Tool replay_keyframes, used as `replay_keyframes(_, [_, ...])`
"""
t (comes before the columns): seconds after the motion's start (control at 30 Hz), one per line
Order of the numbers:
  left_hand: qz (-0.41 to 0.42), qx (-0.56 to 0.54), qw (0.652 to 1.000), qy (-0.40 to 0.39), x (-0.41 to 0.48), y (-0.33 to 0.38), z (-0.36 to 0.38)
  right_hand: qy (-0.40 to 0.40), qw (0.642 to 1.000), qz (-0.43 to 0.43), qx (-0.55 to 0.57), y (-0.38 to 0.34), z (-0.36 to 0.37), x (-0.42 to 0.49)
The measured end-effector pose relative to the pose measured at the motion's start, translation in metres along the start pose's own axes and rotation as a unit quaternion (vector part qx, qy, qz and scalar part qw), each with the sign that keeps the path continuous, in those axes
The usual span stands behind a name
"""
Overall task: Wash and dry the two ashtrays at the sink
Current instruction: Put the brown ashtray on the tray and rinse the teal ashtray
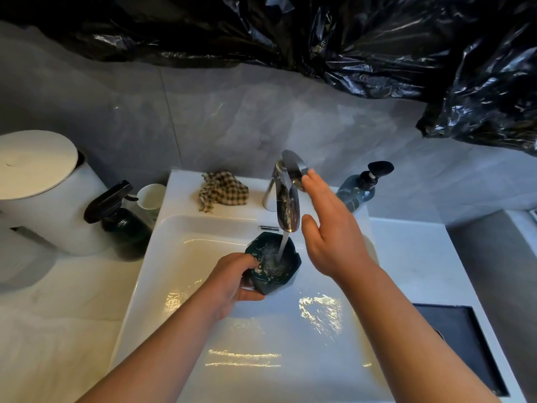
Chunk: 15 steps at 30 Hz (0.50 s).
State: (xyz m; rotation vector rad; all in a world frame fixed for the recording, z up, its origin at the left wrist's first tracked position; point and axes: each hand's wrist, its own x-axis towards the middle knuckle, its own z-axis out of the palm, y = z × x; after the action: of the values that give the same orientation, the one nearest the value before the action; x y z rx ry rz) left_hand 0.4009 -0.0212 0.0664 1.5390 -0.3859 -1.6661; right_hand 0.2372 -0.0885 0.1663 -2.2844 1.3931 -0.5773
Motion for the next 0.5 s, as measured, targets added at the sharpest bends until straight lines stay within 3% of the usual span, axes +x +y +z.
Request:
replay_keyframes(0.13, [0.002, 0.0, 1.0, -0.004, -0.005, -0.002, -0.003, -0.039, 0.999, 0.016, 0.018, 0.006, 0.005, -0.017])
replay_keyframes(0.27, [0.025, 0.021, 0.999, -0.005, -0.011, -0.003, -0.012, 0.076, 0.978, 0.137, 0.137, 0.009, 0.025, -0.04])
replay_keyframes(0.3, [0.033, 0.027, 0.999, -0.004, -0.013, -0.003, -0.014, 0.07, 0.968, 0.19, 0.147, 0.01, 0.031, -0.045])
replay_keyframes(0.37, [0.049, 0.043, 0.998, -0.009, -0.019, -0.003, -0.018, -0.029, 0.942, 0.284, 0.179, 0.012, 0.042, -0.054])
replay_keyframes(0.43, [0.068, 0.058, 0.996, -0.019, -0.024, -0.004, -0.02, -0.145, 0.888, 0.343, 0.271, 0.011, 0.049, -0.058])
replay_keyframes(0.5, [0.09, 0.07, 0.993, -0.027, -0.03, -0.002, -0.018, -0.181, 0.828, 0.382, 0.367, 0.01, 0.05, -0.056])
